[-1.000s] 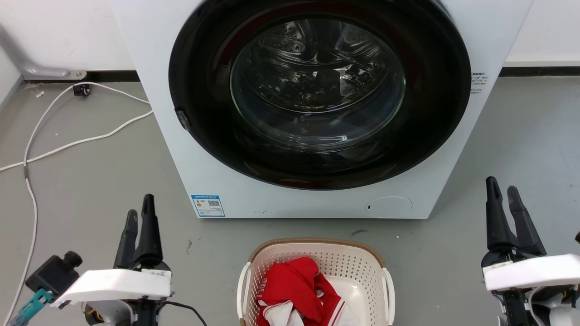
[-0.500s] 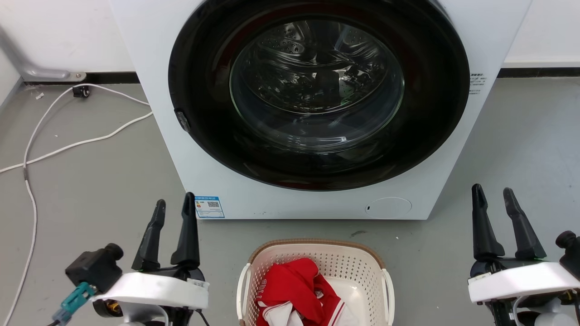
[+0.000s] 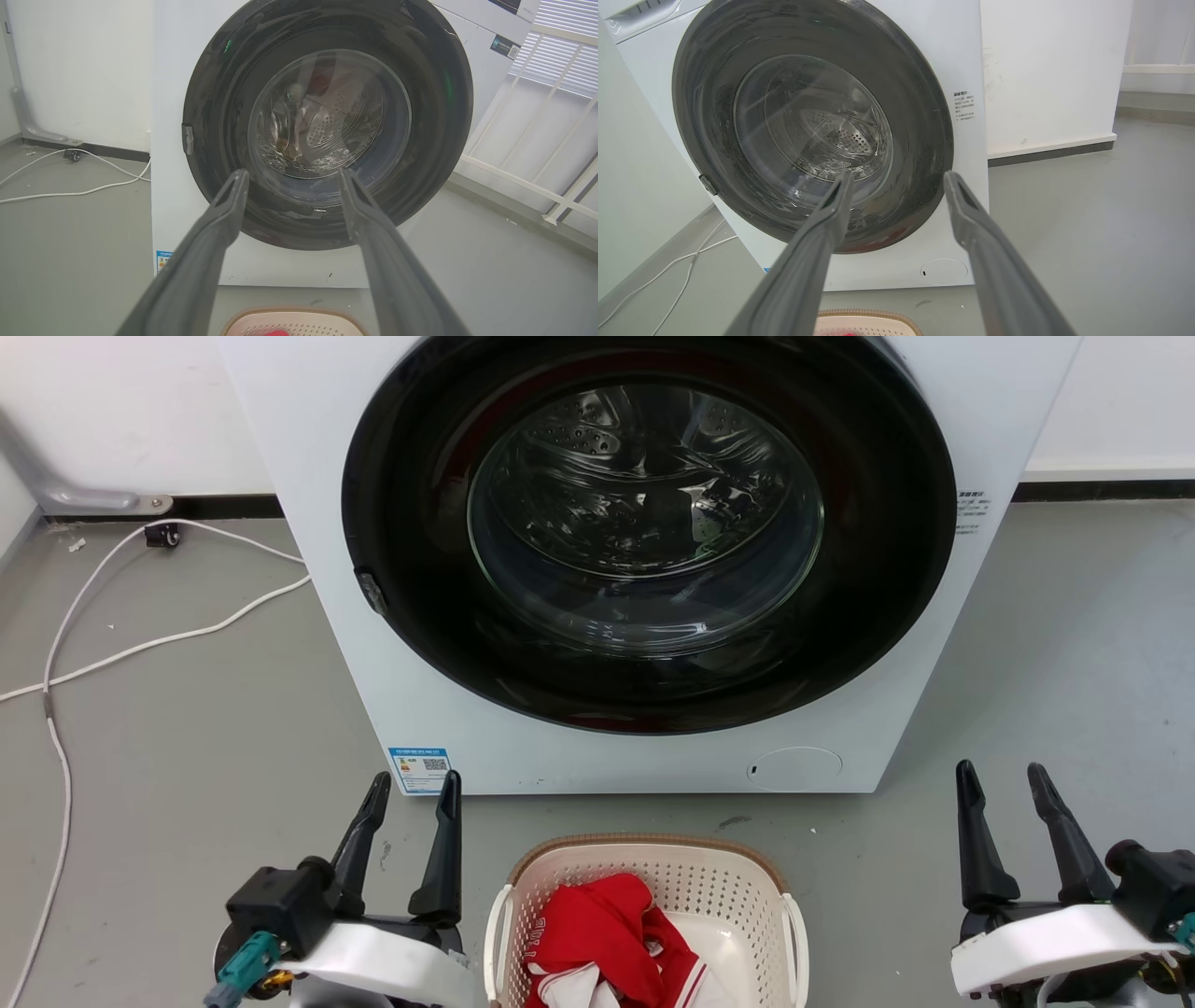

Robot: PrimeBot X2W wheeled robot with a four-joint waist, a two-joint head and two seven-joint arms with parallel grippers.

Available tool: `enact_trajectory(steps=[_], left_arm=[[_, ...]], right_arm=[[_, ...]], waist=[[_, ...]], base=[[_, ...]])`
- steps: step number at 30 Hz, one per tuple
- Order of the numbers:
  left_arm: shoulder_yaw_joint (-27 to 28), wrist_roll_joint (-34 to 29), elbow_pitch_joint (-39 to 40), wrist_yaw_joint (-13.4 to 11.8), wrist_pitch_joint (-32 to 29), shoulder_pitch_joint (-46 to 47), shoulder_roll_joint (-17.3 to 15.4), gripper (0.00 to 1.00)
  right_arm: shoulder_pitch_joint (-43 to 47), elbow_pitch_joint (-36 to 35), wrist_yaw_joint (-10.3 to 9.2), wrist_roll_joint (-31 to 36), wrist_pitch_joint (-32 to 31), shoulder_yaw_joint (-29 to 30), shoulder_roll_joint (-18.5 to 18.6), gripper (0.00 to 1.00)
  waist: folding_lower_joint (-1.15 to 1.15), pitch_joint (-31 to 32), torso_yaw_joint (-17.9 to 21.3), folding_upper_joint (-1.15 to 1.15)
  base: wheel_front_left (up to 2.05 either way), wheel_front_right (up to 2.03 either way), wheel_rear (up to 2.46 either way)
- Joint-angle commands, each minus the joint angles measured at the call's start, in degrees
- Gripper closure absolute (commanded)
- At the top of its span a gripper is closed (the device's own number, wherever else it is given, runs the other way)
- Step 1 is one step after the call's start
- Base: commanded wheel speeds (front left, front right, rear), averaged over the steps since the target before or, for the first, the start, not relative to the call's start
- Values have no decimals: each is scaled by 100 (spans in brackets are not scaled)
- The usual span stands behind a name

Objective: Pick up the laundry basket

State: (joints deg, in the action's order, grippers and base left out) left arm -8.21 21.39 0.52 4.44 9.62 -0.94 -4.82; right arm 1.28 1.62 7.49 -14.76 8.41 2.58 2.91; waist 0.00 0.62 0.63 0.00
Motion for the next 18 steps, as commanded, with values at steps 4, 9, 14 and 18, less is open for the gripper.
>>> enact_trajectory(steps=[4,9,14,18], left_arm=[[-213,-449,-130,-209,126,-53,-121,0],[-405,-742,-161,-296,188,-48,-220,0],[-578,-981,-165,-386,251,-58,-298,0],[-656,-1082,-237,-434,295,-96,-314,0]], right_arm=[[73,181,0,465,191,76,3,0],[66,268,0,691,288,80,2,0],[30,248,-1,931,369,47,1,0],[29,216,-1,1113,423,28,0,0]], waist=[[0,12,4,0],[0,11,2,0],[0,2,2,0],[0,-5,-1,0]], base=[[0,0,0],[0,0,0],[0,0,0],[0,0,0]])
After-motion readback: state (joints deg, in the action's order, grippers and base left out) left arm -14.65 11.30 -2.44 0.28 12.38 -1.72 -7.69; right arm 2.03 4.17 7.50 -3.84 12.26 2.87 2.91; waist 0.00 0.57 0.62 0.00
